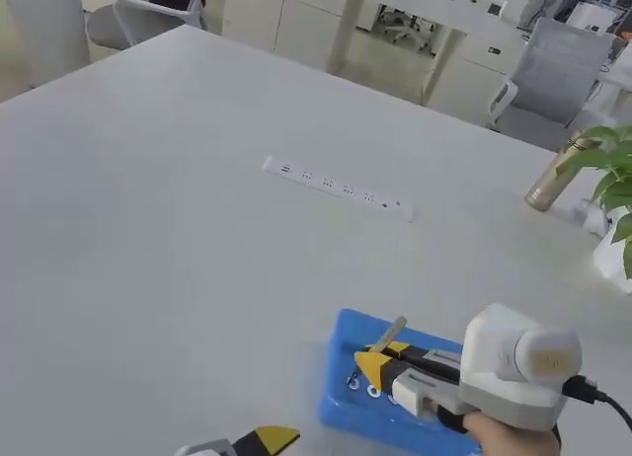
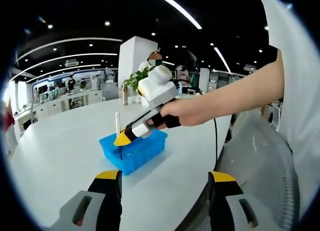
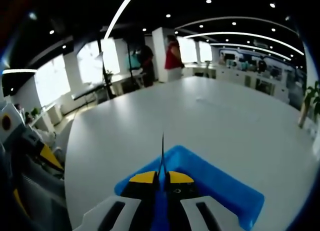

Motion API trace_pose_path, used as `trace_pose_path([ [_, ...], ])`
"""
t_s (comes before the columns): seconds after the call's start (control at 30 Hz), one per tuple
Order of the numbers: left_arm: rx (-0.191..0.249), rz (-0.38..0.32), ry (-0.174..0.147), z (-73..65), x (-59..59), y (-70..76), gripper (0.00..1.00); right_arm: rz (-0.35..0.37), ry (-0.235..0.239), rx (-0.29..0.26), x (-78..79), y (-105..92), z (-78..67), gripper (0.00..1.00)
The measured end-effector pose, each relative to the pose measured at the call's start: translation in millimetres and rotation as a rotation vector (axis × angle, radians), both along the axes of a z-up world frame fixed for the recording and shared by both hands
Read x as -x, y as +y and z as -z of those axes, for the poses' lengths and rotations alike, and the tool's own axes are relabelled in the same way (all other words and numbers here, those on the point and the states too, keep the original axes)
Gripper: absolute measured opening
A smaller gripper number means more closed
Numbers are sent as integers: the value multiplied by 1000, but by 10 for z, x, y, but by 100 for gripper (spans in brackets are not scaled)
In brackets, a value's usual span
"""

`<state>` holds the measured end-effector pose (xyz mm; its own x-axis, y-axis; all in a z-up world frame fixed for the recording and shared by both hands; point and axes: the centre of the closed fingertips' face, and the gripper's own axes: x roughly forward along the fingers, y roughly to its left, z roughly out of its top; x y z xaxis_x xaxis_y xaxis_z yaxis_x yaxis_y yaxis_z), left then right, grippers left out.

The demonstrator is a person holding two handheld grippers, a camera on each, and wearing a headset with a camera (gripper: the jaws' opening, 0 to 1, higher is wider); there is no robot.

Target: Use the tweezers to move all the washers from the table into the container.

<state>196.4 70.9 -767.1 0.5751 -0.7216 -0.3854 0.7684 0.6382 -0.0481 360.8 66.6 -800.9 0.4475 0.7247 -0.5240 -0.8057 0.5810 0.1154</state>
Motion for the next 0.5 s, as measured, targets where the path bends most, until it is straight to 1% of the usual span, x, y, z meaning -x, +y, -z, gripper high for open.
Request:
trace_pose_path([
  [0.1, 5, 3, 4, -3, 6, -4, 70, -7, -18, -27, 67, 5, -126, 4],
  [0.17, 3, 6, -8, -21, 4, -5, 69, -14, -35, -32, 108, -16, -193, 4],
  [0.23, 3, 11, -12, -29, 9, -10, 68, -34, -52, -39, 178, -47, -281, 4],
  [0.33, -9, 29, -12, -24, 29, -26, 66, -65, -72, -73, 300, -91, -433, 4],
  [0.37, -11, 38, -5, -17, 42, -35, 66, -77, -74, -87, 367, -110, -496, 4],
  [0.4, -5, 49, 3, -19, 55, -46, 66, -88, -78, -96, 418, -119, -540, 4],
  [0.43, 22, 62, 17, -42, 75, -66, 64, -104, -81, -108, 489, -135, -585, 4],
  [0.47, 50, 67, 23, -73, 83, -75, 62, -116, -76, -111, 541, -145, -603, 4],
  [0.5, 75, 70, 21, -110, 80, -75, 57, -144, -76, -97, 631, -167, -603, 4],
])
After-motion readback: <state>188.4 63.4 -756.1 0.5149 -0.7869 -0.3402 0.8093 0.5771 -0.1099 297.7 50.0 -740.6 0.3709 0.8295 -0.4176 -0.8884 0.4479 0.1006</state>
